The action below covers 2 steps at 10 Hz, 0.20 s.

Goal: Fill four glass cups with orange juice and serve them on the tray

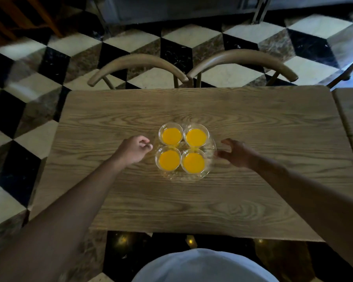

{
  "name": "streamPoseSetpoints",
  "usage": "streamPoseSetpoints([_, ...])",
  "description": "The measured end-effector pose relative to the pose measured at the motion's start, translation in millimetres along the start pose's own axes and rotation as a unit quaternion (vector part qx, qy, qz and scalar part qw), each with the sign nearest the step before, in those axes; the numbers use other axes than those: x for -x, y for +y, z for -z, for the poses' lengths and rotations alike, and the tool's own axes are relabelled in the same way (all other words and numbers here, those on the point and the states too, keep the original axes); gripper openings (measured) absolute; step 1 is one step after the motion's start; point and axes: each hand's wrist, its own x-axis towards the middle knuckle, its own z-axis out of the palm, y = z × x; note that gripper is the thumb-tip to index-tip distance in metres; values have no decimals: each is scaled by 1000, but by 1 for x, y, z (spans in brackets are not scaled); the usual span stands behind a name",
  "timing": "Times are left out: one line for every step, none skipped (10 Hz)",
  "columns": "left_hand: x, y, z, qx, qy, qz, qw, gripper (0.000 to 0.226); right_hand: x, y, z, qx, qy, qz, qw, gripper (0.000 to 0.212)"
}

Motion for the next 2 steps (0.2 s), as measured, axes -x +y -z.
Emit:
streamPoseSetpoints([15, -2, 8, 8, 5, -9, 1000, 38, 13, -7, 10, -5, 13, 4, 1000, 72])
streamPoseSetpoints([28, 0, 20, 5, 18, -11, 1000, 42, 26, -17, 21, -10, 37, 11, 999, 72])
